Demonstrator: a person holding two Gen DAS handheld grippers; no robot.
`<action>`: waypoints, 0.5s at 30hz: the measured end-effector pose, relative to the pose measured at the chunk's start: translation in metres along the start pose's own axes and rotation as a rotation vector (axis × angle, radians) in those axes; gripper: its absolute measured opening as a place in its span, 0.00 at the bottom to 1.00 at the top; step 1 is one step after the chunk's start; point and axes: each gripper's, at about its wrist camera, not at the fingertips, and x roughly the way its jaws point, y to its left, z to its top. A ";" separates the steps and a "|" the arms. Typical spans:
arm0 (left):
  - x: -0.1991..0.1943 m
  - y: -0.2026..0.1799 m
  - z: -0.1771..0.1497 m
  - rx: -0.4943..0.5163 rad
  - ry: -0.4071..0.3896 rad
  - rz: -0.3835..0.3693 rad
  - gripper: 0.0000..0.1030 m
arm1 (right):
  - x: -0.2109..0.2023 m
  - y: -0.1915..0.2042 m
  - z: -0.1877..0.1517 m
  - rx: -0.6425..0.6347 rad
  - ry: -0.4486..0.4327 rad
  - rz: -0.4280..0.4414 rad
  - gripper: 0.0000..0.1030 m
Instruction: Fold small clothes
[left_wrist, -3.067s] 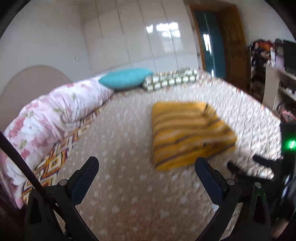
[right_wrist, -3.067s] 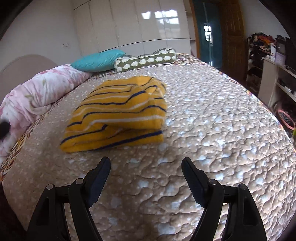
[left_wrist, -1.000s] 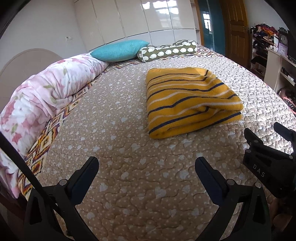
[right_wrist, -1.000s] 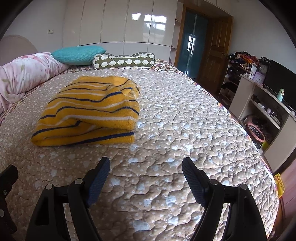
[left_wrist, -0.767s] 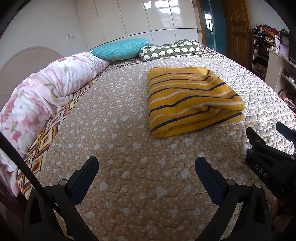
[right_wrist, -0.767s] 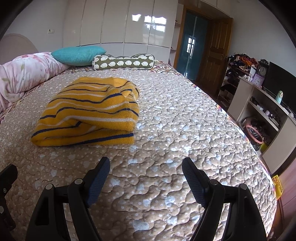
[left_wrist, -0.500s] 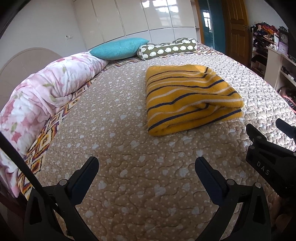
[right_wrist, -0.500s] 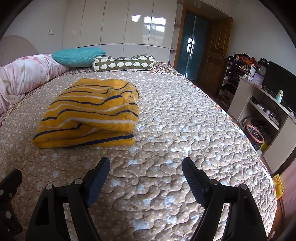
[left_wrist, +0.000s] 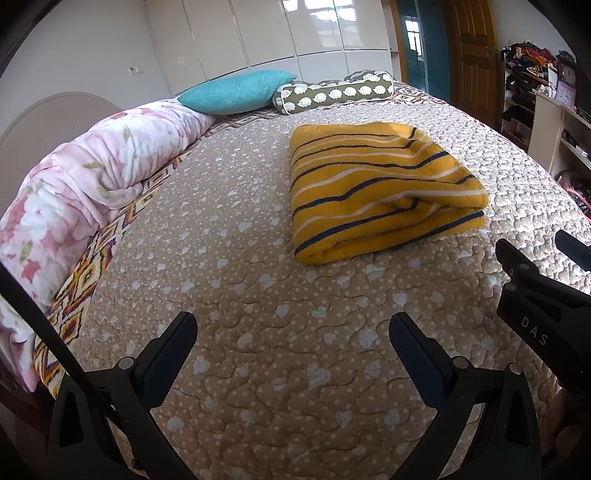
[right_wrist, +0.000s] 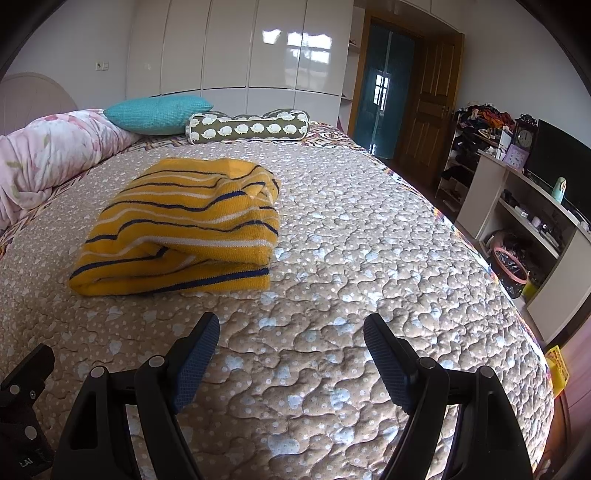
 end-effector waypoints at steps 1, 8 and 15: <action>0.000 0.000 0.000 -0.002 0.002 -0.002 1.00 | -0.001 0.000 0.000 0.001 -0.001 0.001 0.82; 0.001 0.000 0.000 0.000 0.003 -0.001 1.00 | -0.005 0.000 0.001 0.002 -0.008 0.004 0.82; 0.005 0.004 -0.001 -0.013 0.016 -0.005 1.00 | -0.012 -0.002 0.003 0.020 -0.033 0.006 0.82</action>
